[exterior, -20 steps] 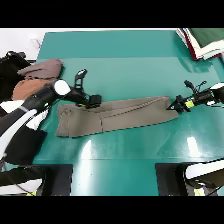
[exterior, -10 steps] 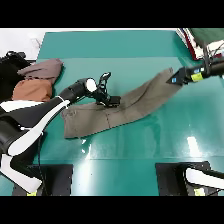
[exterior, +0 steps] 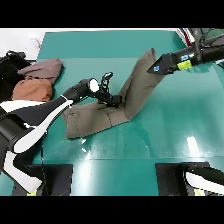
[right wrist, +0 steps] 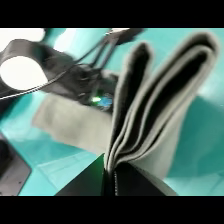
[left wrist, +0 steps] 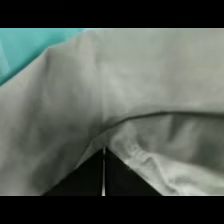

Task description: Fold the shirts.

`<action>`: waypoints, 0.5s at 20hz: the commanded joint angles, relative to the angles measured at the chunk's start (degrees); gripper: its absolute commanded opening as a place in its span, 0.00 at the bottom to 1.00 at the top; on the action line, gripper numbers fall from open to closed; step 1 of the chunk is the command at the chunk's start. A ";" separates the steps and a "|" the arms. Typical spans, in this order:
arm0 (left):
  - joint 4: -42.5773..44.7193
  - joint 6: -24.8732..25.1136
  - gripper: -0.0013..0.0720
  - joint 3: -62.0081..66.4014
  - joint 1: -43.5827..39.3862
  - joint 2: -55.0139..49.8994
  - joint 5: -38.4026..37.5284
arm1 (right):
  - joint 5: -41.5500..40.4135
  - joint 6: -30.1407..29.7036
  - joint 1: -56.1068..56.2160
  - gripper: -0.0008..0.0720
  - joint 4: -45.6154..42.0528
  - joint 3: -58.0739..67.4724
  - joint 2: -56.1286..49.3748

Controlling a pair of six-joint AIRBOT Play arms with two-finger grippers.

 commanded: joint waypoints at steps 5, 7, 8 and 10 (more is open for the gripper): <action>12.39 -0.04 0.06 8.24 13.16 12.04 -9.25 | -10.60 1.40 15.34 0.03 8.00 0.59 -1.95; 15.85 -0.04 0.06 9.55 18.82 19.06 -9.90 | -15.80 -0.07 23.45 0.03 9.60 0.61 -5.62; 16.65 -0.02 0.06 9.57 21.33 22.40 -9.75 | -19.58 -1.18 28.06 0.03 10.60 0.61 -8.15; 18.29 -0.02 0.06 9.57 25.57 28.00 -10.25 | -27.98 -3.69 36.06 0.35 11.45 0.63 -13.49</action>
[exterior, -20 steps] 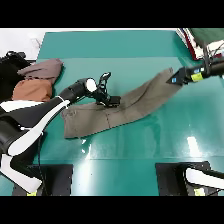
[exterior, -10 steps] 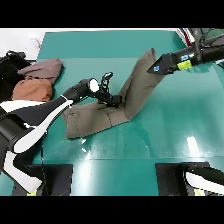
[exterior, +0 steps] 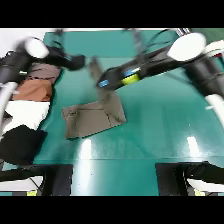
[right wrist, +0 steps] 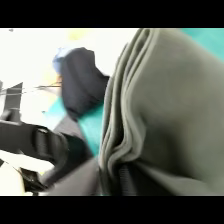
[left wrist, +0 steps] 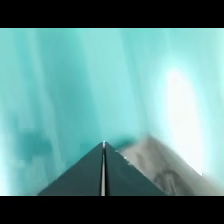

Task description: Fold the shirts.

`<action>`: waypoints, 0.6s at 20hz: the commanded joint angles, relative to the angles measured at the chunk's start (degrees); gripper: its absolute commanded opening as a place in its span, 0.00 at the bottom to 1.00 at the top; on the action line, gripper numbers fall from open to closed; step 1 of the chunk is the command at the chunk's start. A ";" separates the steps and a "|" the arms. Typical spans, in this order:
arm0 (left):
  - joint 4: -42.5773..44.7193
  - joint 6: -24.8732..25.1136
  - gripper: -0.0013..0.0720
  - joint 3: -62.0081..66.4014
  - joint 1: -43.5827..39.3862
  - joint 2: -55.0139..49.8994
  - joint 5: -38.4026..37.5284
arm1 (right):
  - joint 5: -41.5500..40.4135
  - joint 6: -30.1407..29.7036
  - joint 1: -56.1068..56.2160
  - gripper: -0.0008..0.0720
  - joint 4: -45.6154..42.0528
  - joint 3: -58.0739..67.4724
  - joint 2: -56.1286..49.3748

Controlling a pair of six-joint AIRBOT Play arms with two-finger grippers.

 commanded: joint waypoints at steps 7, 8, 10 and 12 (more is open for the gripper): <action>5.66 0.13 0.06 0.83 9.18 13.14 -5.90 | -10.29 -5.14 11.76 0.54 -4.57 -0.76 -9.33; 4.96 0.13 0.06 0.76 9.18 13.14 -6.36 | -8.35 -4.15 9.11 0.54 -8.22 -3.08 -7.43; 4.15 0.15 0.06 0.76 9.18 13.07 -6.49 | -5.81 -1.84 2.45 0.54 -15.58 -9.35 -3.82; 2.80 1.64 0.06 0.76 9.18 13.07 -6.56 | -2.89 1.14 -5.73 0.55 -20.24 -16.85 -1.33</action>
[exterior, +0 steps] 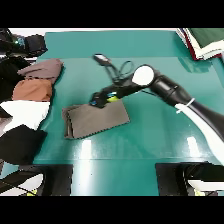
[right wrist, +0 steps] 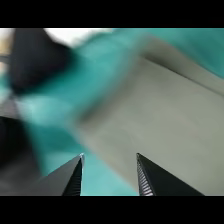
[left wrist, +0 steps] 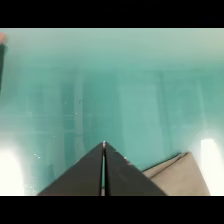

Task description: Fold the shirts.

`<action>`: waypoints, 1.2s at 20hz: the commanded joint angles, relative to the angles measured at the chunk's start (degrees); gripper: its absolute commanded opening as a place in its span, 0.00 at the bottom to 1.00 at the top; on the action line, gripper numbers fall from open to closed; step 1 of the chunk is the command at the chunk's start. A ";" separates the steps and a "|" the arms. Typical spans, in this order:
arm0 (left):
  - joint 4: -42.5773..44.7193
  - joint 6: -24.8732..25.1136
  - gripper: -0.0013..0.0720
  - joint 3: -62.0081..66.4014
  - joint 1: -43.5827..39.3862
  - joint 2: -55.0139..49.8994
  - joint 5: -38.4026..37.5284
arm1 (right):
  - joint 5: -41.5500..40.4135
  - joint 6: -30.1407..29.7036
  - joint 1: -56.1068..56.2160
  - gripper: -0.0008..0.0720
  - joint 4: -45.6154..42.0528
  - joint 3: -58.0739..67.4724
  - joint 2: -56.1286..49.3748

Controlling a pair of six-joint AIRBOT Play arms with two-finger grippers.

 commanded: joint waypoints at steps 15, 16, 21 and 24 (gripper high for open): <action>-4.83 2.56 0.06 -2.51 -5.88 -0.96 0.13 | 4.81 -4.83 -13.16 0.46 15.54 -4.24 -21.97; -5.01 2.34 0.06 -2.51 -7.13 -1.40 0.50 | 4.26 -5.73 -11.80 0.24 15.41 -2.40 -22.64; -4.61 2.71 0.06 -2.51 -16.59 -4.70 2.32 | 3.19 -5.60 -16.37 0.03 8.90 1.20 -17.94; -4.46 2.69 0.06 -2.47 -19.56 -5.57 3.69 | 3.91 -3.82 -28.35 0.03 1.16 -2.62 -9.25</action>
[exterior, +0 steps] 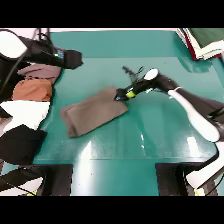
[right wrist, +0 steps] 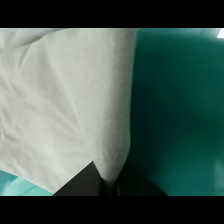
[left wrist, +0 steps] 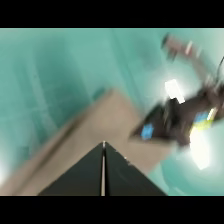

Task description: Fold the shirts.

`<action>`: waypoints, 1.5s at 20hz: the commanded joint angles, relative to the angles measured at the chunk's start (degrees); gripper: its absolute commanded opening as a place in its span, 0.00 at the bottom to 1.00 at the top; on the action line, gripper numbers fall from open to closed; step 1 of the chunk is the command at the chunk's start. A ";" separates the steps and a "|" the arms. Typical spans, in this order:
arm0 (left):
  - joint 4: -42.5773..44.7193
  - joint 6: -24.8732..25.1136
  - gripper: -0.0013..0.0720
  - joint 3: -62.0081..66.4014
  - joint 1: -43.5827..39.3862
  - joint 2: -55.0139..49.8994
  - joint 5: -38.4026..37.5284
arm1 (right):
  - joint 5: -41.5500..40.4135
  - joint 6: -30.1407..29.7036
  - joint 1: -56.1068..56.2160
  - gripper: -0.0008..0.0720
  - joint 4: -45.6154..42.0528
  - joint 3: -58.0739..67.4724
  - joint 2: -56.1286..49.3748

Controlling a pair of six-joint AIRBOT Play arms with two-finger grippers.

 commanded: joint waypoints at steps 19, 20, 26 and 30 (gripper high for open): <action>-0.22 -0.35 0.06 0.00 -3.52 -1.03 4.81 | -2.27 8.76 -76.22 0.04 -22.32 -18.14 30.80; -0.22 -0.31 0.06 0.02 -3.52 -1.03 4.55 | -1.77 8.76 -75.32 0.25 -25.55 -17.88 30.77; -0.20 -0.26 0.06 0.00 -3.52 -1.03 3.85 | 4.76 10.60 -77.42 0.90 -39.15 -5.88 30.80; -0.22 -0.26 0.06 0.00 -3.52 -1.03 3.89 | 5.16 11.82 -73.85 0.90 -26.18 0.42 32.26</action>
